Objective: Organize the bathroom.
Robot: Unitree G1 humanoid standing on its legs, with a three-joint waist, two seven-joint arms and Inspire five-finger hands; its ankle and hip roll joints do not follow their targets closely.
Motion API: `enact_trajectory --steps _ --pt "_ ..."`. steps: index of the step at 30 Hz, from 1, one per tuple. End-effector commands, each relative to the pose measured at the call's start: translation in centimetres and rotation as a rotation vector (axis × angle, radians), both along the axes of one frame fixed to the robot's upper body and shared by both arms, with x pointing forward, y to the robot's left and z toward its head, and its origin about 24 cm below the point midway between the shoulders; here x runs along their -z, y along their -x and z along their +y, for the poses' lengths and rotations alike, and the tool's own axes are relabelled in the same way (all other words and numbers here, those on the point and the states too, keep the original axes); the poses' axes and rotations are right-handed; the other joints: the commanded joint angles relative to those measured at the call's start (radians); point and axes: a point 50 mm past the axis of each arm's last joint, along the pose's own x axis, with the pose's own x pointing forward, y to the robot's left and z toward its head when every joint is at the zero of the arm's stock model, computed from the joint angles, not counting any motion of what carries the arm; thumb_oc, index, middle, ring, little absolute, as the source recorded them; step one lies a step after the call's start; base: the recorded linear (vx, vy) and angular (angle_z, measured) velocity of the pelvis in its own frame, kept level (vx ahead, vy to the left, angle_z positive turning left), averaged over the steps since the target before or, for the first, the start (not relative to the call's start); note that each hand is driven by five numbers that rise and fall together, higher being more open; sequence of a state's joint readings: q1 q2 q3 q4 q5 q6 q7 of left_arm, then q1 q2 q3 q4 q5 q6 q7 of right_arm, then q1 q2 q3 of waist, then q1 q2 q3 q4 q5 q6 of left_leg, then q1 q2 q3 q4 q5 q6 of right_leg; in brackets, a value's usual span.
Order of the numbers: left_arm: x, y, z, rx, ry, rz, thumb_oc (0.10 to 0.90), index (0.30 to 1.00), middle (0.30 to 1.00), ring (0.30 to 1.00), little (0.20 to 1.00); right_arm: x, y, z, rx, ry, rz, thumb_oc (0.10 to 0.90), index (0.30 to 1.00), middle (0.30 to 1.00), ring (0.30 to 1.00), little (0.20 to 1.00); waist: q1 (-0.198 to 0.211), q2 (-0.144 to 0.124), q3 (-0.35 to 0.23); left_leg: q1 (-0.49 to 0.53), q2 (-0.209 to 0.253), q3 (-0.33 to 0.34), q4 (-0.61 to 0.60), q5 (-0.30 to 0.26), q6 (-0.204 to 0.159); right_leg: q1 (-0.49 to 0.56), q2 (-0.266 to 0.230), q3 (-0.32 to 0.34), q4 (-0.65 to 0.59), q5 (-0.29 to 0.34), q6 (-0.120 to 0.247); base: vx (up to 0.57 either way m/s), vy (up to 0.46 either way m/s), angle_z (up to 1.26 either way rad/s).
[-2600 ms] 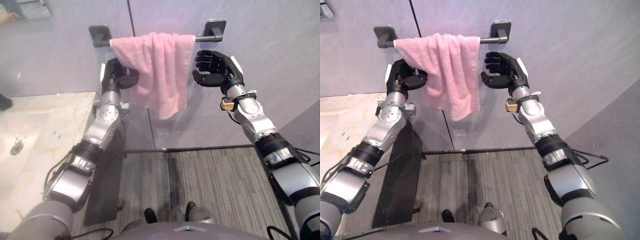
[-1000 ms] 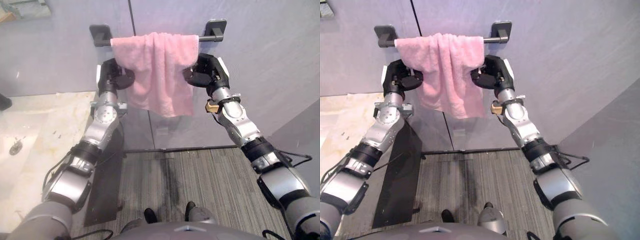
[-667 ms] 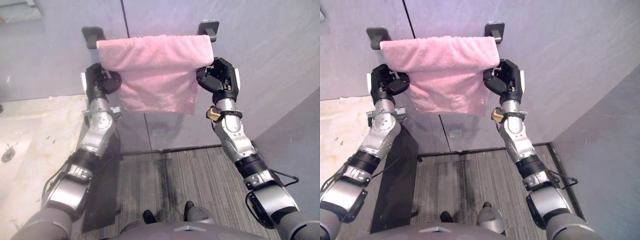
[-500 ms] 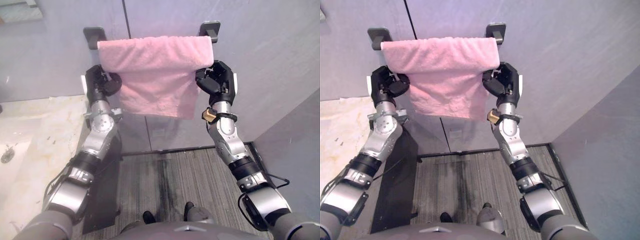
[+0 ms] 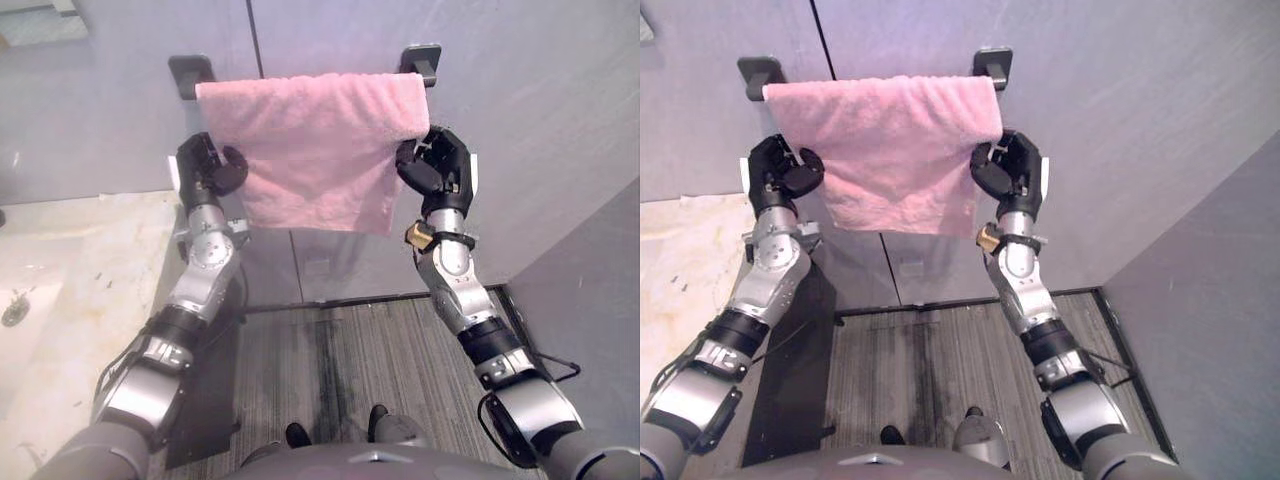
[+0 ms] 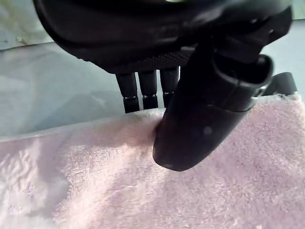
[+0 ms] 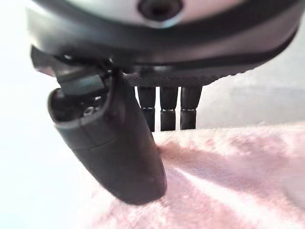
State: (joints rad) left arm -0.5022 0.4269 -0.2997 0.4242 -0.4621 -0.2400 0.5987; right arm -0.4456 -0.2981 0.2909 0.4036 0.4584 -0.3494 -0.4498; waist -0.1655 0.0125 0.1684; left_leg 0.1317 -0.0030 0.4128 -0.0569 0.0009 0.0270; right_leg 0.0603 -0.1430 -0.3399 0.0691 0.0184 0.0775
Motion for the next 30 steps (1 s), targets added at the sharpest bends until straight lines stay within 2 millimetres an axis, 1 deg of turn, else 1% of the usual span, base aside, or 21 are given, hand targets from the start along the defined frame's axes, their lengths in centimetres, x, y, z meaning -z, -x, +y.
enact_trajectory --steps 1,4,8,12,13,14,15,17,18,19,20,21,22,23,24,25,26,27,28,29,30 --pt "-1.5 0.5 -0.4 0.056 -0.042 -0.12 0.8 0.9 0.9 0.9 0.9 1.0 1.2 -2.7 0.08 0.106 -0.019 0.8 0.9 0.9 0.9 0.9 -0.019 0.021 -0.082 0.05 0.001 0.058 0.062 -0.071 -0.015 -0.14 0.021 0.034 0.014 0.033 0.076 -0.07 -0.017 -0.07" --pt "-0.5 1.4 -1.0 0.097 -0.053 -0.104 0.8 0.9 0.9 0.9 0.9 2.6 2.3 -2.8 0.048 0.176 0.034 0.8 0.9 0.9 0.9 0.9 -0.019 0.019 -0.079 0.05 -0.002 0.055 0.06 -0.073 -0.012 -0.146 0.018 0.032 0.013 0.036 0.079 -0.06 -0.01 -0.07" --pt "0.5 2.5 -1.7 0.145 -0.097 -0.088 0.8 0.9 0.9 0.9 0.9 4.7 3.7 -3.1 0.053 0.18 0.103 0.8 0.9 0.9 0.9 0.9 -0.017 0.017 -0.072 0.05 -0.005 0.052 0.056 -0.074 -0.01 -0.154 0.015 0.028 0.01 0.045 0.082 -0.05 -0.015 -0.07" --pt "1.9 3.7 -2.8 0.21 -0.134 -0.045 0.8 0.9 0.9 0.9 0.9 7.2 5.3 -3.7 0.035 0.205 0.208 0.8 0.9 0.9 0.9 0.9 -0.019 0.019 -0.06 0.052 -0.01 0.05 0.05 -0.075 -0.007 -0.162 0.014 0.031 0.006 0.054 0.085 -0.06 -0.006 -0.03" --pt "2.7 4.0 -2.7 0.226 -0.084 -0.01 0.8 0.9 0.9 0.9 0.9 8.1 5.8 -4.0 0.044 0.214 0.247 0.8 0.9 0.9 0.9 0.9 -0.018 0.02 -0.057 0.053 -0.011 0.048 0.049 -0.076 -0.008 -0.165 0.012 0.028 0.006 0.058 0.087 -0.06 -0.005 -0.04" --pt "3.0 4.2 -2.8 0.23 -0.089 -0.003 0.8 0.9 0.9 0.9 0.9 8.4 6.0 -4.0 0.046 0.218 0.257 0.8 0.9 0.9 0.9 0.9 -0.017 0.019 -0.056 0.053 -0.011 0.049 0.049 -0.076 -0.007 -0.166 0.012 0.027 0.007 0.058 0.087 -0.07 -0.015 -0.04" --pt "3.9 4.6 -2.9 0.254 -0.088 0.039 0.8 0.9 0.9 0.9 0.9 9.4 6.4 -4.2 0.055 0.221 0.313 0.8 0.9 0.9 0.9 0.9 -0.015 0.018 -0.052 0.052 -0.01 0.051 0.052 -0.078 -0.007 -0.169 0.008 0.024 0.007 0.062 0.088 -0.06 -0.019 0.0" --pt "4.9 5.1 -3.1 0.282 -0.065 0.08 0.8 0.9 0.9 0.9 0.9 10.4 7.0 -4.3 0.053 0.241 0.361 0.8 0.9 0.9 0.9 0.9 -0.014 0.016 -0.046 0.051 -0.009 0.052 0.055 -0.08 -0.006 -0.173 0.003 0.019 0.01 0.067 0.088 -0.06 -0.019 0.01" --pt "4.9 5.1 -3.1 0.282 -0.065 0.08 0.8 0.9 0.9 0.9 0.9 10.4 7.0 -4.3 0.053 0.241 0.361 0.8 0.9 0.9 0.9 0.9 -0.014 0.016 -0.046 0.051 -0.009 0.052 0.055 -0.08 -0.006 -0.173 0.003 0.019 0.01 0.067 0.088 -0.05 -0.016 0.02" --pt "5.4 5.4 -3.3 0.298 -0.098 0.09 0.8 0.9 0.9 0.9 0.9 11.0 7.3 -4.3 0.047 0.245 0.396 0.8 0.9 0.9 0.9 0.9 -0.014 0.015 -0.043 0.051 -0.009 0.053 0.055 -0.081 -0.006 -0.173 0.0 0.016 0.01 0.068 0.089 0.0 0.0 0.0" --pt "5.4 5.4 -3.3 0.298 -0.098 0.09 0.8 0.9 0.9 0.9 0.9 11.0 7.3 -4.3 0.047 0.245 0.396 0.8 0.9 0.9 0.9 0.9 -0.014 0.015 -0.043 0.051 -0.009 0.053 0.055 -0.081 -0.006 -0.173 0.0 0.016 0.01 0.068 0.089 -0.07 -0.035 0.01" --pt "7.0 6.3 -3.7 0.344 -0.087 0.157 0.8 0.9 0.9 0.9 0.9 12.6 8.2 -4.7 0.053 0.229 0.481 0.8 0.9 0.9 0.9 0.9 -0.01 0.013 -0.038 0.05 -0.009 0.055 0.056 -0.08 -0.008 -0.174 -0.006 0.008 0.008 0.077 0.093 -0.09 -0.038 0.03" --pt "8.2 6.8 -3.8 0.368 -0.098 0.206 0.8 0.9 0.9 0.9 0.9 13.6 8.8 -4.8 0.048 0.237 0.533 0.8 0.9 0.9 0.9 0.9 -0.007 0.013 -0.036 0.05 -0.01 0.054 0.053 -0.08 -0.009 -0.174 -0.007 0.004 0.009 0.076 0.094 -0.13 -0.05 0.04" --pt "9.9 7.6 -4.0 0.409 -0.091 0.282 0.8 0.9 0.9 0.9 0.9 14.7 9.5 -5.2 0.059 0.219 0.589 0.8 0.9 0.9 0.9 0.9 -0.003 0.012 -0.033 0.046 -0.009 0.057 0.057 -0.08 -0.01 -0.174 -0.01 -0.003 0.006 0.08 0.095 -0.11 -0.028 0.06" --pt "11.0 8.2 -4.0 0.429 -0.068 0.338 0.8 0.9 0.9 0.9 0.9 15.3 9.9 -5.3 0.059 0.225 0.617 0.8 0.9 0.9 0.9 0.9 -0.001 0.012 -0.031 0.044 -0.009 0.057 0.059 -0.081 -0.01 -0.174 -0.011 -0.007 0.005 0.081 0.096 -0.08 -0.018 0.04" --pt "11.3 8.3 -4.0 0.437 -0.072 0.351 0.8 0.9 0.9 0.9 0.9 15.4 10.0 -5.3 0.059 0.228 0.621 0.8 0.9 0.9 0.9 0.9 -0.001 0.012 -0.031 0.043 -0.009 0.057 0.059 -0.081 -0.01 -0.175 -0.012 -0.007 0.005 0.081 0.096 -0.11 -0.006 0.05" --pt "13.9 9.7 -4.5 0.516 -0.108 0.484 0.8 0.9 0.9 0.9 0.9 16.8 10.9 -5.4 0.048 0.236 0.699 0.8 0.9 0.9 0.9 0.9 0.004 0.012 -0.028 0.04 -0.008 0.059 0.058 -0.081 -0.013 -0.173 -0.013 -0.015 -0.001 0.083 0.098 -0.09 0.0 0.05" --pt "14.6 10.1 -4.6 0.535 -0.095 0.522 0.8 0.9 0.9 0.9 0.9 17.0 11.1 -5.4 0.045 0.231 0.716 0.8 0.9 0.9 0.9 0.9 0.005 0.012 -0.028 0.039 -0.009 0.059 0.058 -0.081 -0.013 -0.174 -0.014 -0.017 -0.001 0.084 0.099 -0.12 0.009 0.07" --pt "17.4 11.7 -4.7 0.609 -0.032 0.721 0.8 0.9 0.9 0.9 0.9 18.0 11.7 -5.4 0.028 0.215 0.778 0.8 0.9 0.9 0.9 0.9 0.006 0.012 -0.026 0.038 -0.011 0.057 0.056 -0.084 -0.012 -0.175 -0.014 -0.019 0.0 0.083 0.101 -0.06 0.012 0.05" --pt "19.0 12.8 -4.8 0.644 -0.05 0.82 0.8 0.9 0.9 0.9 0.9 18.6 12.2 -5.3 0.015 0.194 0.817 0.8 0.9 0.9 0.9 0.9 0.006 0.01 -0.026 0.038 -0.011 0.058 0.055 -0.084 -0.013 -0.174 -0.014 -0.019 -0.004 0.083 0.103 -0.09 0.014 0.04" --pt "21.3 14.8 -5.0 0.79 -0.259 1.017 0.8 0.9 0.9 0.9 0.9 19.6 13.0 -5.2 0.007 0.149 0.888 0.8 0.9 0.9 0.9 0.9 0.004 0.01 -0.026 0.034 -0.011 0.054 0.052 -0.078 -0.017 -0.17 -0.014 -0.019 -0.009 0.087 0.109 -0.07 0.013 0.02"
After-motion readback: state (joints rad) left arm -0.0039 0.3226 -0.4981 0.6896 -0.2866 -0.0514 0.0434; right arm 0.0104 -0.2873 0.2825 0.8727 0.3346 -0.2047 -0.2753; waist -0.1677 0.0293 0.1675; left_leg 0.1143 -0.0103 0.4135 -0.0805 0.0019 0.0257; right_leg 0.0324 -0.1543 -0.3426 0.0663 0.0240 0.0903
